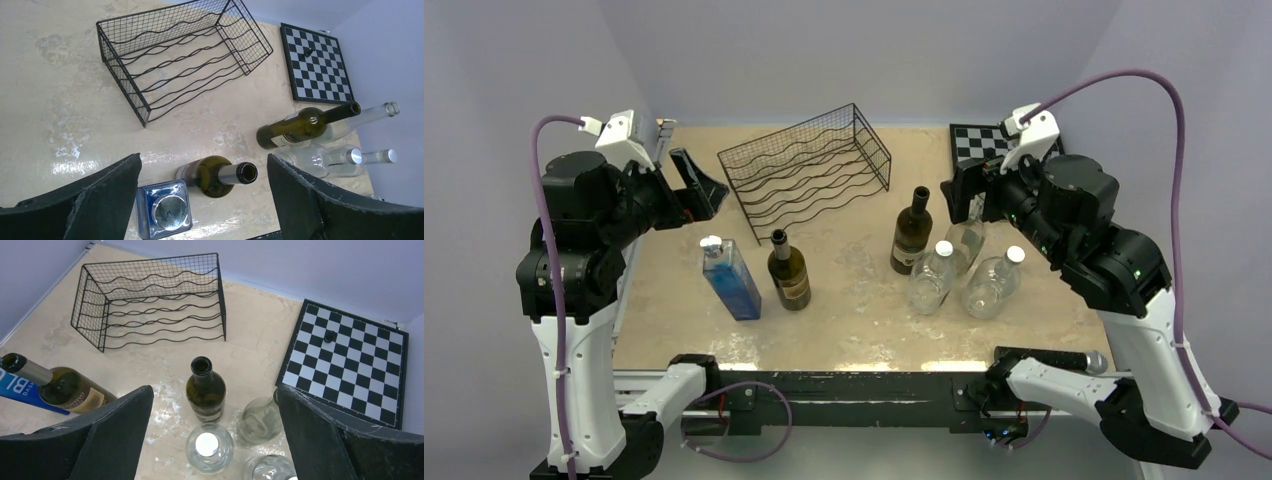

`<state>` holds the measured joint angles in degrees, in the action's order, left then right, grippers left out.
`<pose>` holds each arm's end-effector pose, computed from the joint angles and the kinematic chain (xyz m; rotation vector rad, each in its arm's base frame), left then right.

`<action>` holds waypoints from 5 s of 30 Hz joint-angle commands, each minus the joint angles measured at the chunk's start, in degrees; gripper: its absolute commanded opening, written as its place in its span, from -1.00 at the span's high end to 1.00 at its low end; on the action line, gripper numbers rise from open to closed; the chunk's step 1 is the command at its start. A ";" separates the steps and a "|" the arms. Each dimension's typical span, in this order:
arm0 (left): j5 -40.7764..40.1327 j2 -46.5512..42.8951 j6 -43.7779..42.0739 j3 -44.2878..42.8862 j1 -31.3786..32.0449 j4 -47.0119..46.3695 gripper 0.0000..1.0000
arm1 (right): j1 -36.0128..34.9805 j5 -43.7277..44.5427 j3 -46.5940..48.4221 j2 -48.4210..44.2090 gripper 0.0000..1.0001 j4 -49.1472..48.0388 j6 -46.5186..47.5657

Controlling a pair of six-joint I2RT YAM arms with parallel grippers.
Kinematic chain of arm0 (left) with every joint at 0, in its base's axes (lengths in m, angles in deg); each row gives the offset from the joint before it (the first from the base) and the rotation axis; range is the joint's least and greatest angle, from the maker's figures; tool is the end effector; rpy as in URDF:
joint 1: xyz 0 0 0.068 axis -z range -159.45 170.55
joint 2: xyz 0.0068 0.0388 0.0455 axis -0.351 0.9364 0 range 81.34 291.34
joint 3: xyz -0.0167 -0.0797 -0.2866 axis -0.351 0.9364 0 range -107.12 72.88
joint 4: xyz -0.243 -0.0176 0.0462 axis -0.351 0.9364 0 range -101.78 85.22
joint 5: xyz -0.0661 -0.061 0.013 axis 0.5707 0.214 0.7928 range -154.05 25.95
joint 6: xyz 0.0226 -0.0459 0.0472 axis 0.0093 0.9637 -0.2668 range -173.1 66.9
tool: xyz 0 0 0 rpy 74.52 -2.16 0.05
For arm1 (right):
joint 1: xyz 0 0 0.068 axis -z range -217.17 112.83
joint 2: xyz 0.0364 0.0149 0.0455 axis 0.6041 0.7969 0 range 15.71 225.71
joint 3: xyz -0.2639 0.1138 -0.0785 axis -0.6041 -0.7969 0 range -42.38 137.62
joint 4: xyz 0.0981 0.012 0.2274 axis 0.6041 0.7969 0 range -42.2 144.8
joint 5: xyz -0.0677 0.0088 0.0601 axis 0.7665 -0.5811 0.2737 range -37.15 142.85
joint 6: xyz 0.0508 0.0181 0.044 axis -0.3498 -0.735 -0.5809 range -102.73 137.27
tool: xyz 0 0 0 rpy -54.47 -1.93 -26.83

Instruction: Put the wine bottle on the wine rack

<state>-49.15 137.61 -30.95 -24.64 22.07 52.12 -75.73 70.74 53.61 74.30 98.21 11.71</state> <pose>0.1110 -0.0175 0.5022 -0.1849 1.9806 -0.5245 0.1205 0.0739 0.5199 -0.2922 1.7710 0.2723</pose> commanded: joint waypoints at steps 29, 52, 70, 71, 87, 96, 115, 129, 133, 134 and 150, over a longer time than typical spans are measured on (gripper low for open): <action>6.88 -1.05 1.01 2.22 -0.15 -6.43 -0.99 | -14.42 -22.81 4.75 16.62 -0.94 -8.48 -0.12; 9.10 -1.13 1.32 4.16 -0.20 -7.24 -0.99 | -20.84 -24.82 14.47 39.25 -0.72 -11.80 0.49; 1.15 -1.61 -0.04 4.08 -0.17 -5.34 -0.98 | -21.97 -23.62 13.09 44.32 0.31 -13.19 0.87; 1.03 -1.70 -0.15 4.04 -0.20 -5.32 -0.98 | -21.99 -23.48 13.13 44.33 0.43 -13.23 0.64; 18.68 -2.05 -3.20 6.26 0.34 -11.11 -0.98 | -18.75 -17.56 27.50 37.49 1.00 2.77 -3.88; 28.51 1.36 1.63 12.00 12.72 -27.36 -0.99 | -14.21 -18.37 41.58 33.31 1.00 18.86 -4.55; 41.03 10.17 8.22 33.15 39.68 -69.69 -0.99 | -11.27 -29.24 38.57 20.54 1.00 27.15 -11.72; 45.12 12.57 13.72 37.02 46.43 -87.05 -0.98 | -9.67 -33.18 43.88 18.50 1.00 18.78 -15.83; 45.61 12.46 12.60 36.50 47.12 -86.16 -0.82 | -8.89 -35.14 41.49 16.09 1.00 12.49 -16.66; 45.76 12.40 12.29 36.52 47.17 -85.76 -0.70 | -8.75 -35.21 41.43 15.93 1.00 11.90 -16.82; 35.64 12.62 -15.04 22.81 47.28 -49.65 1.00 | -7.88 -32.44 30.97 9.99 0.71 5.95 -15.25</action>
<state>-7.45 150.33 -32.15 4.24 69.48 -11.77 -83.91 38.13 86.55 87.43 114.52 -2.84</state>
